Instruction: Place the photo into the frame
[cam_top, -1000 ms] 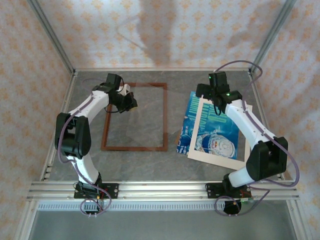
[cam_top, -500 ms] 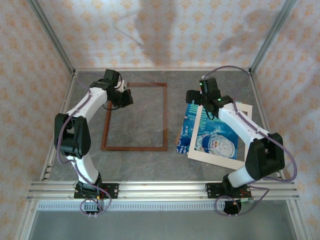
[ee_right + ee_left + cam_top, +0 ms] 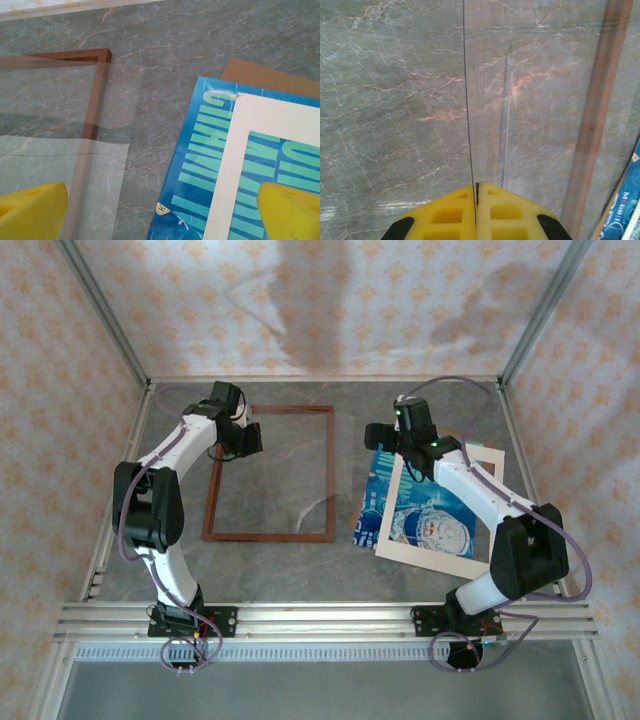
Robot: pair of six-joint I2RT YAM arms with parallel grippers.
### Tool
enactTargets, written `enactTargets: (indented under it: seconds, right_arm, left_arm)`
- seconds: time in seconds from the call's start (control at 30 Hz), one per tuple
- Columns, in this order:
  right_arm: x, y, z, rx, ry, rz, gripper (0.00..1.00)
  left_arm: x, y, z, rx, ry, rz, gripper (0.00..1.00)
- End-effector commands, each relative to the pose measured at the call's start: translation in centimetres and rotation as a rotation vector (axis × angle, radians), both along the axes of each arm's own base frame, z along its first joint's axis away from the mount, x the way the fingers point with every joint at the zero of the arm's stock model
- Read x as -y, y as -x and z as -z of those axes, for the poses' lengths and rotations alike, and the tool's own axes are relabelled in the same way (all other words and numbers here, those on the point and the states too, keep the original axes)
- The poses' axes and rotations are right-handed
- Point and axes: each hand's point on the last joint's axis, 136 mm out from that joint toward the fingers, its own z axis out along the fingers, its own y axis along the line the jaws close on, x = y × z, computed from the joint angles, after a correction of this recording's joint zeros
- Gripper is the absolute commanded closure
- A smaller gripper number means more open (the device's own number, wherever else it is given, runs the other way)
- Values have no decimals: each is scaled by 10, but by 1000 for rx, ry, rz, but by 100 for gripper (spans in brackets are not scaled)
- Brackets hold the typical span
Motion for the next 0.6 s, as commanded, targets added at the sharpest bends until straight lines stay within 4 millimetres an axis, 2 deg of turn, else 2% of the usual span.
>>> enactTargets:
  seconds: [0.0,0.17,0.33,0.57]
  right_arm:
    - [-6,-4,0,17,-22,-5,3]
    - [-8,-5,3,5,-18,-8,3]
    - [-8,-5,4,0,-15,-10,3]
    - [-7,-3,6,-2,-4,-5,3]
  left_arm:
    - [-15,-2,2,-4,-58,-5,100]
    - [-18,-4,7,-12,-61,-10,100]
    - [-16,-9,3,5,-38,-16,100]
    - [-19,-7,16,-28,-70,5,100]
